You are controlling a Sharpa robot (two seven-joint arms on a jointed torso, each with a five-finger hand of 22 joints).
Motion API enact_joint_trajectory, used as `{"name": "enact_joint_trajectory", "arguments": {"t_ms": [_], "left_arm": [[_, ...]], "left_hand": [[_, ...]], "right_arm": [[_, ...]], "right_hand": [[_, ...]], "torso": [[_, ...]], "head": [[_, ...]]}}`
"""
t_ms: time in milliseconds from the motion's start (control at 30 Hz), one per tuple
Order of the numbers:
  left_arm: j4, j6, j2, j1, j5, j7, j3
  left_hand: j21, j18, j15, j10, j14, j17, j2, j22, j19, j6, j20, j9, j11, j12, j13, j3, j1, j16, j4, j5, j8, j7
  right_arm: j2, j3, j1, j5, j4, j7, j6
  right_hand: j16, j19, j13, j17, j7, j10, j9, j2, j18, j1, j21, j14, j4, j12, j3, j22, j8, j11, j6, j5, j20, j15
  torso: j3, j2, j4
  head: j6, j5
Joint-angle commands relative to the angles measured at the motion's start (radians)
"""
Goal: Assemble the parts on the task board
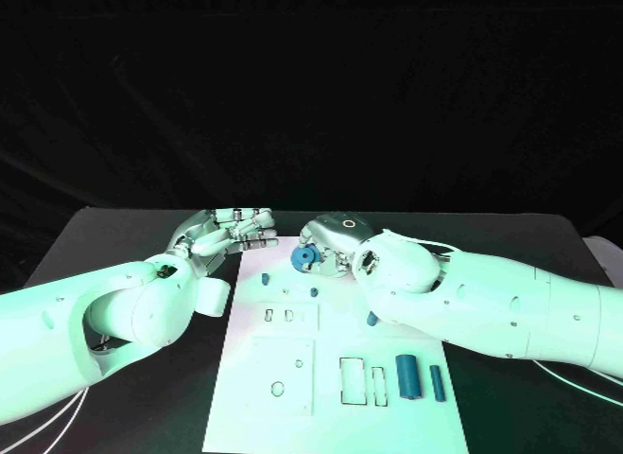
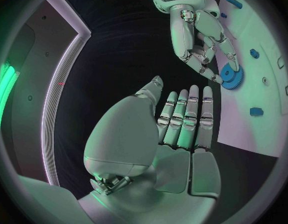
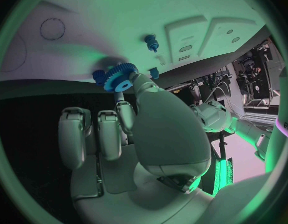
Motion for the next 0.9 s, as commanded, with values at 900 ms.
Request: {"name": "enact_joint_trajectory", "arguments": {"t_ms": [900], "left_arm": [[-0.009, 0.009, 0.005, 0.002, 0.001, 0.008, 0.001]], "left_hand": [[-0.003, 0.016, 0.003, -0.007, -0.003, -0.001, 0.007, -0.001, -0.004, -0.006, 0.002, 0.000, 0.000, -0.006, 0.000, 0.000, -0.001, -0.004, -0.005, 0.001, -0.006, 0.013]], "right_arm": [[-0.019, -0.006, -0.009, -0.051, 0.022, -0.042, 0.002]], "right_hand": [[0.005, 0.008, 0.004, 0.101, -0.031, 0.008, 0.003, -0.006, -0.017, -0.018, 0.007, 0.070, 0.004, 0.003, 0.009, 0.131, 0.003, 0.003, 0.042, -0.007, 0.001, -0.004]], "torso": [[-0.0005, 0.000, 0.0001]], "head": [[0.003, -0.002]]}}
